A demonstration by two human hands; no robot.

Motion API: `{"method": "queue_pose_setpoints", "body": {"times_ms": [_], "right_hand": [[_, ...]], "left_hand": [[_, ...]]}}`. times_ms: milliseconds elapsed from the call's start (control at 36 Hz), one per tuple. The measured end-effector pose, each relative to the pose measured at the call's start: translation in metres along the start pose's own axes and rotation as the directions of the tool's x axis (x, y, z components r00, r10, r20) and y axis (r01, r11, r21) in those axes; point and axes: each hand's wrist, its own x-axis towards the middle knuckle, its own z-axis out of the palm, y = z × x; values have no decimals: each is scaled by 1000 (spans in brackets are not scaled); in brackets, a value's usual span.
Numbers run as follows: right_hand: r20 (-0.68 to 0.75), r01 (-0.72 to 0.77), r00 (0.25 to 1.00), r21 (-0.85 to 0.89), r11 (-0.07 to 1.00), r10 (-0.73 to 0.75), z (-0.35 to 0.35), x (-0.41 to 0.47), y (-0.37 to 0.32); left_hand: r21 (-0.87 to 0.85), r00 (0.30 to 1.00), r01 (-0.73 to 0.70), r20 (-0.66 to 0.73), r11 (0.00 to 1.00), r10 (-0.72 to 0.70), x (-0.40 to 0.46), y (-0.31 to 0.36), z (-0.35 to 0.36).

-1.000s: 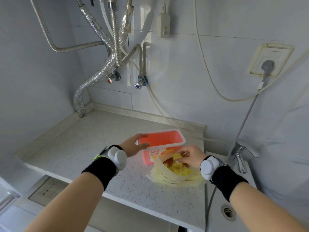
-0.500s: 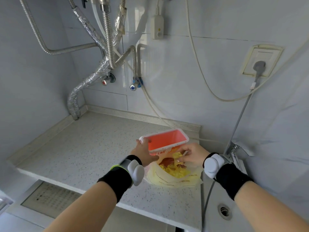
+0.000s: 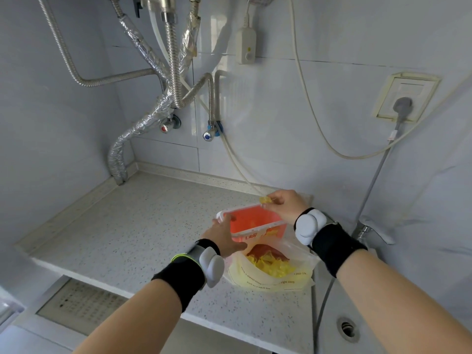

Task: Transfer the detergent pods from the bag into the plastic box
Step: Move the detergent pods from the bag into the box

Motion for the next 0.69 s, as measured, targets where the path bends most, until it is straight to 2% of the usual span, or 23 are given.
{"method": "queue_pose_setpoints", "body": {"times_ms": [139, 250, 278, 306, 361, 389, 444, 556, 694], "right_hand": [[82, -41, 995, -124, 991, 51, -1, -3, 9], [-66, 33, 997, -92, 995, -39, -12, -13, 6], [-67, 59, 996, -67, 996, -63, -15, -16, 3], [-11, 74, 997, -41, 996, -75, -16, -20, 2], [215, 66, 975, -56, 996, -52, -16, -30, -2], [323, 66, 946, -115, 991, -26, -13, -34, -2], [441, 70, 897, -229, 971, 39, -4, -41, 4], [517, 117, 849, -394, 911, 114, 17, -45, 23], [584, 67, 795, -356, 932, 166, 32, -47, 41]], "left_hand": [[-17, 1000, 7, 7, 1000, -7, -1, 1, -1], [-38, 999, 10, 44, 999, -8, -2, 3, -2], [-42, 999, 15, 50, 999, -13, -3, 3, -3], [-49, 998, 18, 56, 999, -15, -3, 3, -3], [-66, 998, 18, 57, 998, -15, -3, 3, -4], [-74, 998, 18, 54, 997, -14, -3, 3, -5], [-94, 998, 15, 62, 995, -9, -4, 3, -5], [-107, 998, 19, 65, 994, -12, -5, 3, -5], [-119, 997, 22, 70, 993, -14, -6, 3, -6]]}}
